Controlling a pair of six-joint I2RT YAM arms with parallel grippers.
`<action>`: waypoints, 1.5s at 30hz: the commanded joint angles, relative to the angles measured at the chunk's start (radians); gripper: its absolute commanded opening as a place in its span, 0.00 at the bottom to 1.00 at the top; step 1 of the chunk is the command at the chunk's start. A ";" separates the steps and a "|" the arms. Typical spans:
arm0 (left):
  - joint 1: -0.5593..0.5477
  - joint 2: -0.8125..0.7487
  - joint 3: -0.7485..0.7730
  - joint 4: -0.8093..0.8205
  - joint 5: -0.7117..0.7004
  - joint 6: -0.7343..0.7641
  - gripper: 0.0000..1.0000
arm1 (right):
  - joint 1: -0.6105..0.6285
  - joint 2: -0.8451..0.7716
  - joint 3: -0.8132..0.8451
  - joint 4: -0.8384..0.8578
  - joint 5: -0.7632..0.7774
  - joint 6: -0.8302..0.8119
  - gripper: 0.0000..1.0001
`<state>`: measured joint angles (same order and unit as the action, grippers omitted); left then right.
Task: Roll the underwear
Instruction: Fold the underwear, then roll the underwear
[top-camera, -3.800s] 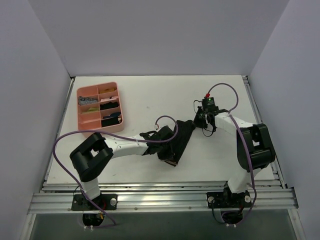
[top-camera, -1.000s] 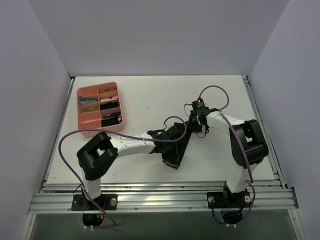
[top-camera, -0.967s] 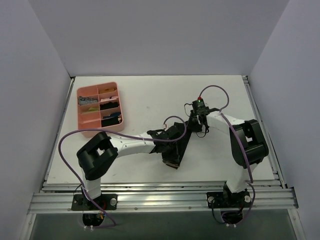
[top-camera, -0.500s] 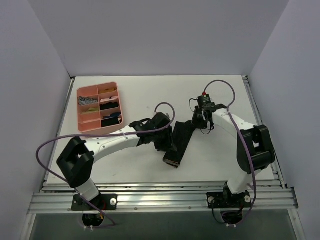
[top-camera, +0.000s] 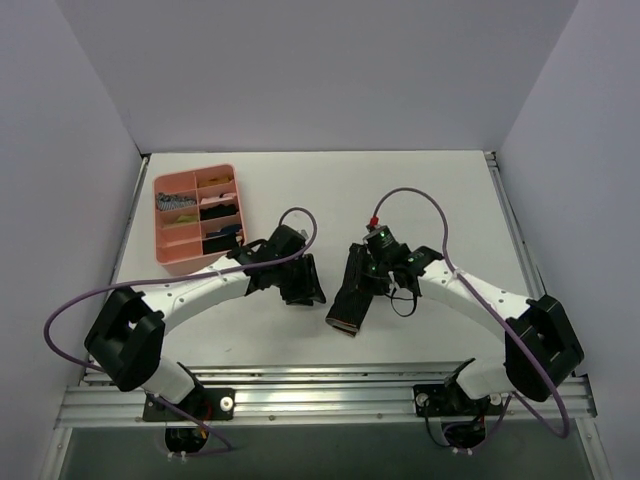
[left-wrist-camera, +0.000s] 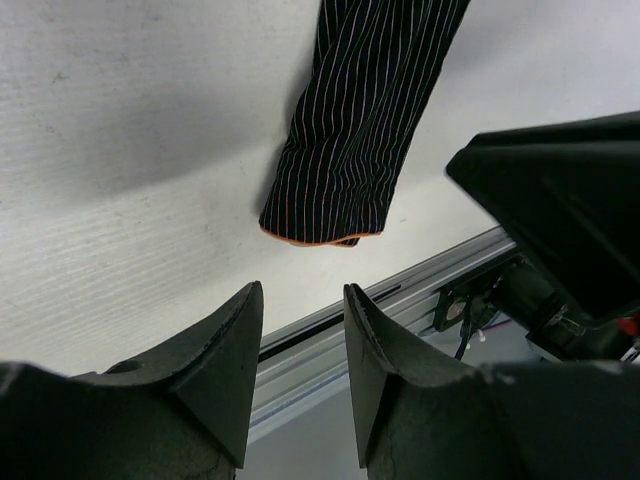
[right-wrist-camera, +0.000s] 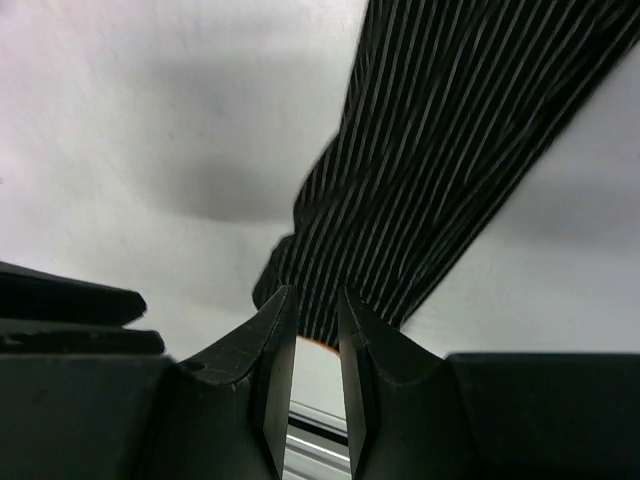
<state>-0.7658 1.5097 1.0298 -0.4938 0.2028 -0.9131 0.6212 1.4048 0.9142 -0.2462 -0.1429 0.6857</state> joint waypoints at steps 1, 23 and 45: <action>0.002 0.015 -0.014 0.072 0.044 0.000 0.46 | 0.040 -0.055 -0.102 0.030 -0.003 0.097 0.20; 0.011 0.155 -0.103 0.274 0.168 -0.017 0.51 | 0.143 -0.182 -0.199 -0.031 0.029 0.222 0.27; -0.029 0.218 -0.135 0.238 0.109 -0.023 0.52 | 0.141 -0.161 -0.397 0.128 0.063 0.351 0.43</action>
<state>-0.7761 1.7370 0.9073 -0.2192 0.3752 -0.9409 0.7601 1.2476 0.5316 -0.1307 -0.1158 1.0225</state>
